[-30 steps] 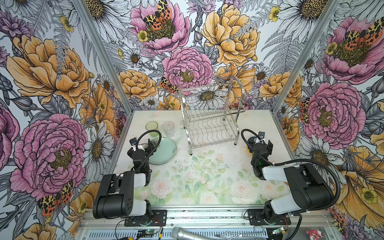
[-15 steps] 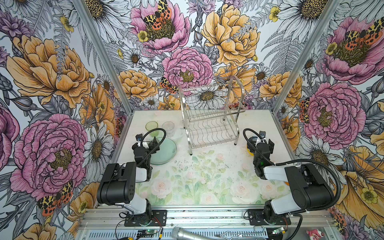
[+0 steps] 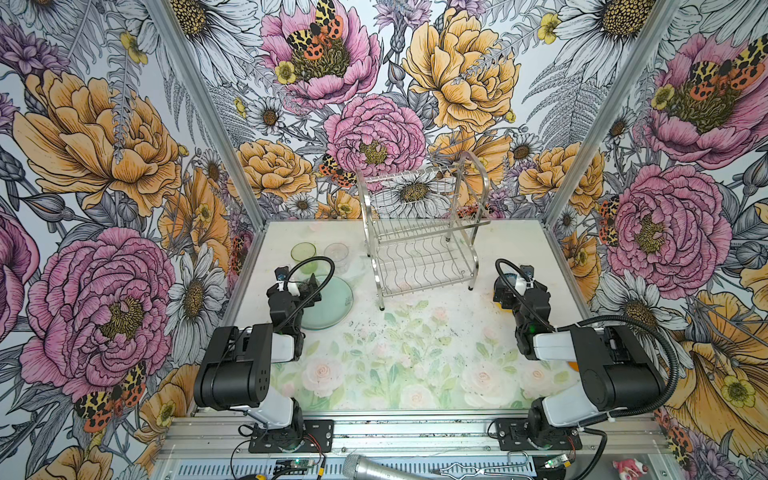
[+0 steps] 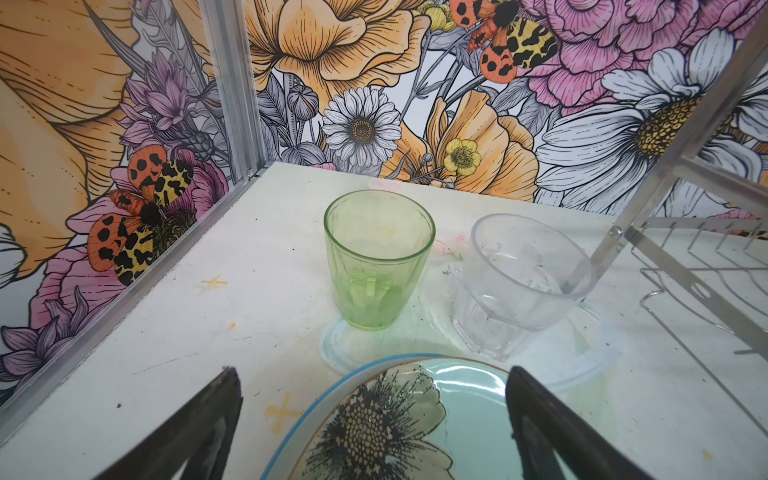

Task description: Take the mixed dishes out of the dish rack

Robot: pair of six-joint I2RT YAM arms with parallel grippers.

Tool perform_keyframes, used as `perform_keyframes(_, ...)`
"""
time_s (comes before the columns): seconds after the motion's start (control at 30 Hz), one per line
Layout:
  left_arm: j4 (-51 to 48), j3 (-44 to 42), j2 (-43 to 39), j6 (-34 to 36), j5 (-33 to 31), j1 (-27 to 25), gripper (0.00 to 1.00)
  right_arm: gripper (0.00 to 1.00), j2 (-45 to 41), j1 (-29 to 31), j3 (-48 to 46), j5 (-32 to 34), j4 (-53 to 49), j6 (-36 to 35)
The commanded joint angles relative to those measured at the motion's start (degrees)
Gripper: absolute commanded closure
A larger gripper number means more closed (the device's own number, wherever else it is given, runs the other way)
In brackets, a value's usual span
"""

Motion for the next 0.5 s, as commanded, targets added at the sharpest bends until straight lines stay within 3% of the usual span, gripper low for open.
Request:
perform_keyframes(0.0, -0.7, 1.2, 0.0, 3.0, -4.1, -2.9, 0.01, 0.00, 0.7, 0.0, 0.7, -1.5, 1.5, 0.7)
perform_keyframes(0.07, -0.3, 1.2, 0.1, 4.0, -7.6, -4.6, 0.01, 0.00, 0.6, 0.0, 0.9, -1.3, 0.8, 0.8)
perform_keyframes(0.47, -1.2, 1.5, 0.1, 3.7, -6.7, -4.2, 0.01, 0.01, 0.7, 0.0, 1.7, -1.1, -0.5, 0.9)
